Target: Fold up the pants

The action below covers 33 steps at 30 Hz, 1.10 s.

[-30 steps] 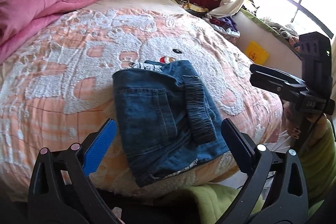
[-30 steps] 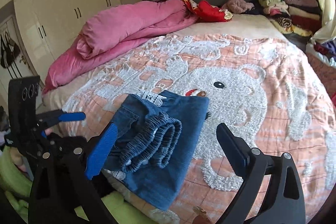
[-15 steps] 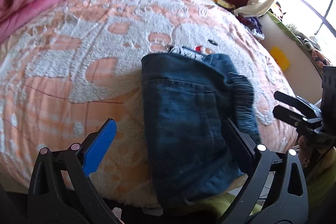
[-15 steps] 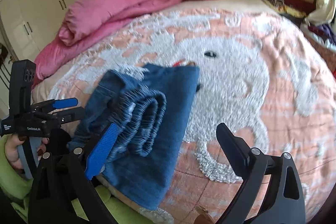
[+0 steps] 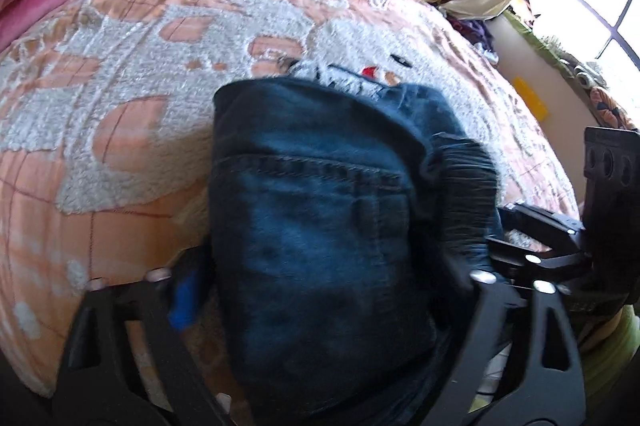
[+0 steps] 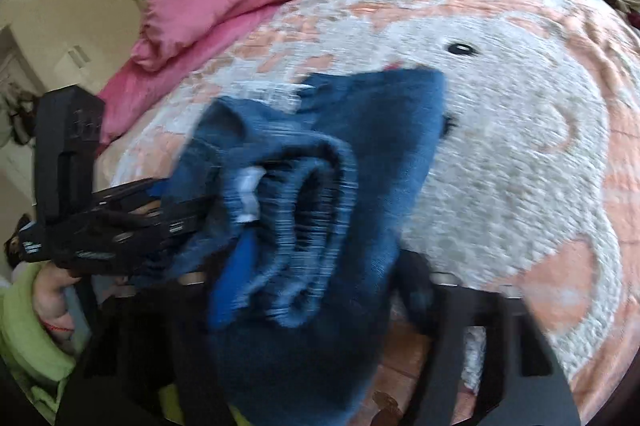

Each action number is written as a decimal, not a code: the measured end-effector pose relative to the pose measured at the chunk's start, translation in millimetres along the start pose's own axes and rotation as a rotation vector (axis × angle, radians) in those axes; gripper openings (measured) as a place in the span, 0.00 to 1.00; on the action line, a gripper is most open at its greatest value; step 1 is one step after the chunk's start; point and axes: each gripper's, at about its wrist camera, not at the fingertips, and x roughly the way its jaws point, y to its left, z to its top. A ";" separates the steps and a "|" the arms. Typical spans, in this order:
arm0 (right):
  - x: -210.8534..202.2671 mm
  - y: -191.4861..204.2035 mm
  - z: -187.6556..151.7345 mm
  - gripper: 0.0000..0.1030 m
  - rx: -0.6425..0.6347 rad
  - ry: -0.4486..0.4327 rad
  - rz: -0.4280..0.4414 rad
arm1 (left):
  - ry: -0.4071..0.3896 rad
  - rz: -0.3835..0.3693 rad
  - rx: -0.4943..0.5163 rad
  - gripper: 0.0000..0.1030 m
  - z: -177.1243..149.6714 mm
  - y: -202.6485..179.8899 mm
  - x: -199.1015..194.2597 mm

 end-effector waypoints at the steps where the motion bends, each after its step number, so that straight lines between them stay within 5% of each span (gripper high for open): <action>1: -1.4 2.4 0.5 0.40 -0.012 -0.004 0.007 | -0.002 -0.009 -0.001 0.57 0.7 -1.0 -1.8; 4: -8.9 13.1 4.9 0.35 -0.052 -0.032 -0.009 | -0.018 -0.021 0.011 0.48 4.3 -6.0 -10.4; 14: -26.4 24.4 51.2 0.34 -0.138 -0.129 -0.028 | -0.087 -0.051 0.018 0.46 46.2 -8.2 -27.1; 26: 0.7 7.5 91.9 0.34 -0.139 -0.128 -0.069 | -0.091 0.002 0.022 0.46 84.6 4.5 -1.6; 33: 13.9 -8.7 86.3 0.37 -0.090 -0.087 -0.107 | -0.063 0.043 0.043 0.57 78.8 4.9 9.6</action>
